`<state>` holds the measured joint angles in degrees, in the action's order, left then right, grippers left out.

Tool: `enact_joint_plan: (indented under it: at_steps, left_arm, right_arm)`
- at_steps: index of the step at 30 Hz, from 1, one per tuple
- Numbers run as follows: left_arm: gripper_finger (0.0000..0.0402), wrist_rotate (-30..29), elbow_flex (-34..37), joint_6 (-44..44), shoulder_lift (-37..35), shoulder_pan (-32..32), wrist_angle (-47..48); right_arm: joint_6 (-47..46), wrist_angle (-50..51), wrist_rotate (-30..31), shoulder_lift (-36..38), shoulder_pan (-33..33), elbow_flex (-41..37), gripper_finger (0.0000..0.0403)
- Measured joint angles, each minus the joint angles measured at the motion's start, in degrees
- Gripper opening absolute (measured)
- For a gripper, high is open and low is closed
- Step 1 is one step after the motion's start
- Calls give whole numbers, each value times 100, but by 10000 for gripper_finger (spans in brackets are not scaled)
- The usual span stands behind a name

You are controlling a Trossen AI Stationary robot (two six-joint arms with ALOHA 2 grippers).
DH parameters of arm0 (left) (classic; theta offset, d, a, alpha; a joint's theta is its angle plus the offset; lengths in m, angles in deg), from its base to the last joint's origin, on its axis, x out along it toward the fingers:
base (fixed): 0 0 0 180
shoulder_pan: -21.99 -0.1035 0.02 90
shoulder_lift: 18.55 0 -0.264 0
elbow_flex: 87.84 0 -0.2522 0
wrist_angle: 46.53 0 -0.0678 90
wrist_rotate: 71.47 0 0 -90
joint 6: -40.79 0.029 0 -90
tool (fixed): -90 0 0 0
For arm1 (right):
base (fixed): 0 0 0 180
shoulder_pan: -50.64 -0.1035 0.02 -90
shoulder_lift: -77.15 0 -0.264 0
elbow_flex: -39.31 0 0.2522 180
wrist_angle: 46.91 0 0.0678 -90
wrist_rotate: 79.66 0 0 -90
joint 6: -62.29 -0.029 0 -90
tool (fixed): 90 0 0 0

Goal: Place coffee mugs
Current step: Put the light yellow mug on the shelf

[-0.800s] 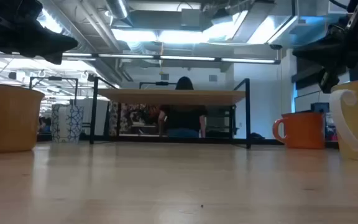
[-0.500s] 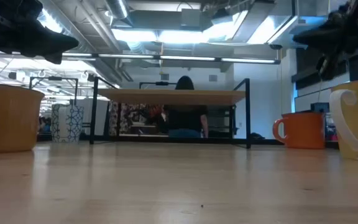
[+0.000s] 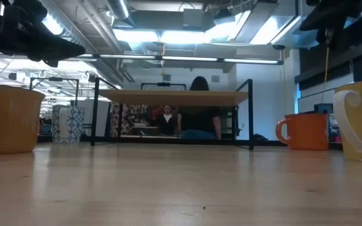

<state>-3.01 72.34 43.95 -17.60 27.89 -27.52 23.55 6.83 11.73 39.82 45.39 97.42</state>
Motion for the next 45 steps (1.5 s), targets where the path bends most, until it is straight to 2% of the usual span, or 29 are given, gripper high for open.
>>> enact_joint_plan:
  at_steps: [3,7,10,13,16,21,24,27,30,34,45]
  left_arm:
    - [24,-1,0,0,1,-1,0]
    - [24,-6,0,31,1,0,0]
    - [24,-10,0,28,1,-1,-2]
    - [24,-10,0,26,-1,-1,-4]
    - [24,-14,0,28,1,0,-4]
    - [24,-21,0,28,0,0,-4]
    - [24,-38,0,28,-1,1,-13]
    - [24,-49,0,28,-1,-1,-20]
    - [24,-59,0,28,1,-1,-21]
    - [24,-148,0,31,1,-1,-22]
    - [24,-237,0,33,0,0,-17]
  right_arm:
    - [-265,559,-420,-430,0,327,0]
    - [-495,773,-1264,-870,0,392,0]
    - [-1042,1112,-1284,-1195,13,392,11]
    - [-1430,1590,-1204,-1513,9,390,48]
    - [-1965,1894,-993,-1831,0,389,104]
    - [-2482,1850,-898,-2335,0,388,190]
    - [-2577,1848,-896,-2631,0,388,222]
    - [-2577,1838,-832,-2890,0,388,235]
    - [-2560,1785,-696,-3112,0,389,230]
    - [-2562,1812,-639,-3354,0,388,201]
    - [-2258,1859,-587,-3649,0,388,68]
